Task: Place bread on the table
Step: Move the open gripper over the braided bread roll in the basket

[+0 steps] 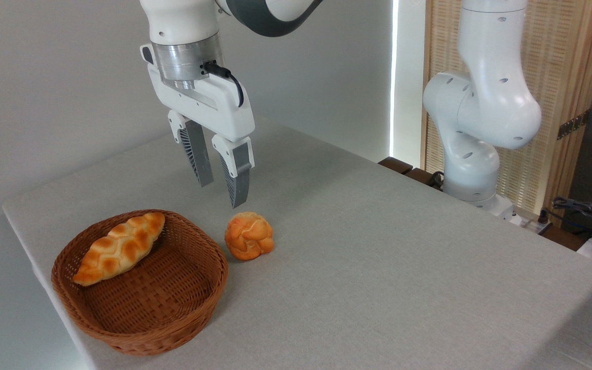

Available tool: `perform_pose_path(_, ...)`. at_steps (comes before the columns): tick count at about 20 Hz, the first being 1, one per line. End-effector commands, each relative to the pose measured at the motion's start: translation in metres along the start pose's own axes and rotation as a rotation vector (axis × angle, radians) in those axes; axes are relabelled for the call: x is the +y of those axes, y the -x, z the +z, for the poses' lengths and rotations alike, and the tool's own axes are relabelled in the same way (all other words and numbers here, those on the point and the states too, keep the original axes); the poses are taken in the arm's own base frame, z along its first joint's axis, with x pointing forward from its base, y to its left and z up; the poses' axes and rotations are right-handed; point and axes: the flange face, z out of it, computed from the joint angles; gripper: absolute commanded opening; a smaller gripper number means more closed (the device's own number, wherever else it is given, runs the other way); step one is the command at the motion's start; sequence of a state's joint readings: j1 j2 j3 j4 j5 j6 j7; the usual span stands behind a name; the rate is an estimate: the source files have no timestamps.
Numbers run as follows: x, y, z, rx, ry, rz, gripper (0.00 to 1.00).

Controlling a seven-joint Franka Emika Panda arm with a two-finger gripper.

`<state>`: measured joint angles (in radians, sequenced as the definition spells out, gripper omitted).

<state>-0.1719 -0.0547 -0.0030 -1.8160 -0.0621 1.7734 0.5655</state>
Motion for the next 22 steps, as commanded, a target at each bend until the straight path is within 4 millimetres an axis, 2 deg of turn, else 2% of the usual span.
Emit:
perform_pose_path(1, -0.005, -0.012, 0.02, -0.019, 0.005, 0.002, 1.0)
perform_pose_path(12, -0.01, -0.022, 0.03, 0.017, -0.009, -0.004, 1.0)
perform_pose_path(16, -0.013, -0.042, 0.047, 0.09, 0.009, -0.04, 1.0)
perform_pose_path(22, -0.032, -0.076, 0.078, 0.286, 0.039, -0.271, 1.0)
